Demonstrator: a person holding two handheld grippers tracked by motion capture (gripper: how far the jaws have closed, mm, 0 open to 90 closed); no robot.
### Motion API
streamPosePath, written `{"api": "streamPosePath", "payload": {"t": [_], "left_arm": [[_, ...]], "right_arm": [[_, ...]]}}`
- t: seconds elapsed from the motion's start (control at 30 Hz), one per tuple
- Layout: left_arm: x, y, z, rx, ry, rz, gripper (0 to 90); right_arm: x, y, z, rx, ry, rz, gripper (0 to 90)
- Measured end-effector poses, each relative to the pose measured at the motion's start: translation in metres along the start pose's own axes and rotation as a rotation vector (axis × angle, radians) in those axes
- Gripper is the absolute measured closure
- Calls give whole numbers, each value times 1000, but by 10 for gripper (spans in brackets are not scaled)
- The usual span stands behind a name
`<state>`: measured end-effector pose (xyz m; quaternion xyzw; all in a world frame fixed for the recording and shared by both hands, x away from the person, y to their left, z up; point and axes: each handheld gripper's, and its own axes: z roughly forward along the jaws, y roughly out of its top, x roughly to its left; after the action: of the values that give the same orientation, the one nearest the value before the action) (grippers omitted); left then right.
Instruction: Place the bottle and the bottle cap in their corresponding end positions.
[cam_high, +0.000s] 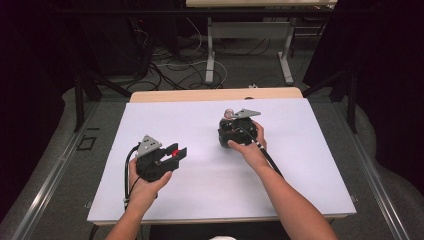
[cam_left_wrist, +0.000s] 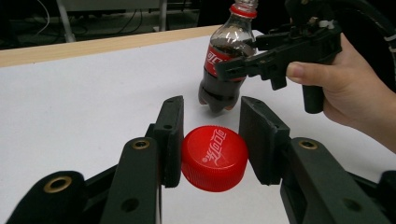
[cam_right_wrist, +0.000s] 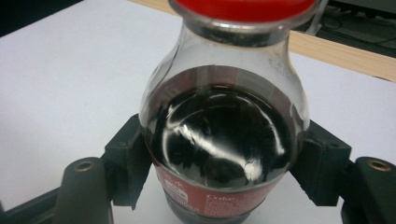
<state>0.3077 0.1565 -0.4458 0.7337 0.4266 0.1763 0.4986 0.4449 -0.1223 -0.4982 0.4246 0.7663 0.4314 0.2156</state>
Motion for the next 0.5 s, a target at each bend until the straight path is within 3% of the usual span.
{"api": "streamPosePath", "payload": {"t": [0.17, 0.5], "left_arm": [[5, -2, 0, 5, 5, -7, 615], [7, -3, 0, 12, 5, -24, 616]], "right_arm": [[-2, -3, 11, 2, -10, 24, 295], [5, -3, 24, -6, -11, 9, 294]]}}
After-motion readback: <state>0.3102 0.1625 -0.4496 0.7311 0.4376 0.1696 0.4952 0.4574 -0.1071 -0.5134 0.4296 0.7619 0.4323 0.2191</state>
